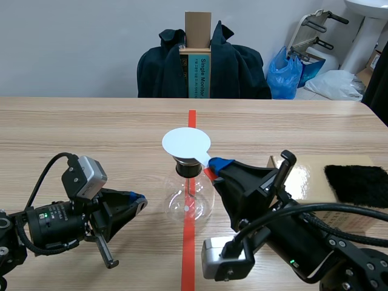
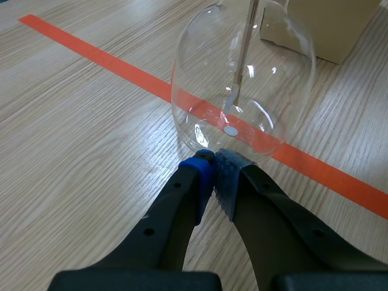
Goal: Do the electroscope experiment.
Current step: 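Move the plate toward and away from the electroscope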
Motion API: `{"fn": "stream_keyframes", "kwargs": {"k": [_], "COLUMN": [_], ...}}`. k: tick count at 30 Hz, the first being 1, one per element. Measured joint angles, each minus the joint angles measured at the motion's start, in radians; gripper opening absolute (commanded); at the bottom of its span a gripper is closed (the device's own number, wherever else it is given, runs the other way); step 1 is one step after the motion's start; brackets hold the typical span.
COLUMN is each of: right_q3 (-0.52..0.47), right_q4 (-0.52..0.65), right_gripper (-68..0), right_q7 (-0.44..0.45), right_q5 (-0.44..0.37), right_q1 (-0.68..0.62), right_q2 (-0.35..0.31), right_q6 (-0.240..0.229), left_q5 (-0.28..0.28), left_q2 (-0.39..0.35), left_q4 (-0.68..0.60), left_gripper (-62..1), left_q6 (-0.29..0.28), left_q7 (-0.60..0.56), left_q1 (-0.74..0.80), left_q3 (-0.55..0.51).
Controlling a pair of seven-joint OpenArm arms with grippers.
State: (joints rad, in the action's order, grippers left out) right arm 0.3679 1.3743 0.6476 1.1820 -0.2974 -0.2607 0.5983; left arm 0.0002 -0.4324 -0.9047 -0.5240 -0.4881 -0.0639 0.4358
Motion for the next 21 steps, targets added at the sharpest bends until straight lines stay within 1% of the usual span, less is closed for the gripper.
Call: {"fn": "stream_keyframes", "kwargs": {"k": [13,16,21], "right_q3": [0.000,0.000,0.000], "right_q4": [0.000,0.000,0.000], "right_gripper": [-66.7,-66.7,-66.7], "right_q7": [0.008,-0.037,-0.163], "right_q5": [0.001,0.001,0.000], "right_q1": [0.000,0.000,0.000], "right_q2": [0.000,0.000,0.000], "right_q6": [0.000,0.000,0.000], "left_q5": [0.000,0.000,0.000], "left_q2": [0.000,0.000,0.000], "left_q4": [0.000,0.000,0.000], "left_gripper": [-58.0,-58.0,-58.0], "left_q6": [0.000,0.000,0.000], "left_q7": [0.000,0.000,0.000], "left_q1": [0.000,0.000,0.000], "left_q3": [0.000,0.000,0.000]}}
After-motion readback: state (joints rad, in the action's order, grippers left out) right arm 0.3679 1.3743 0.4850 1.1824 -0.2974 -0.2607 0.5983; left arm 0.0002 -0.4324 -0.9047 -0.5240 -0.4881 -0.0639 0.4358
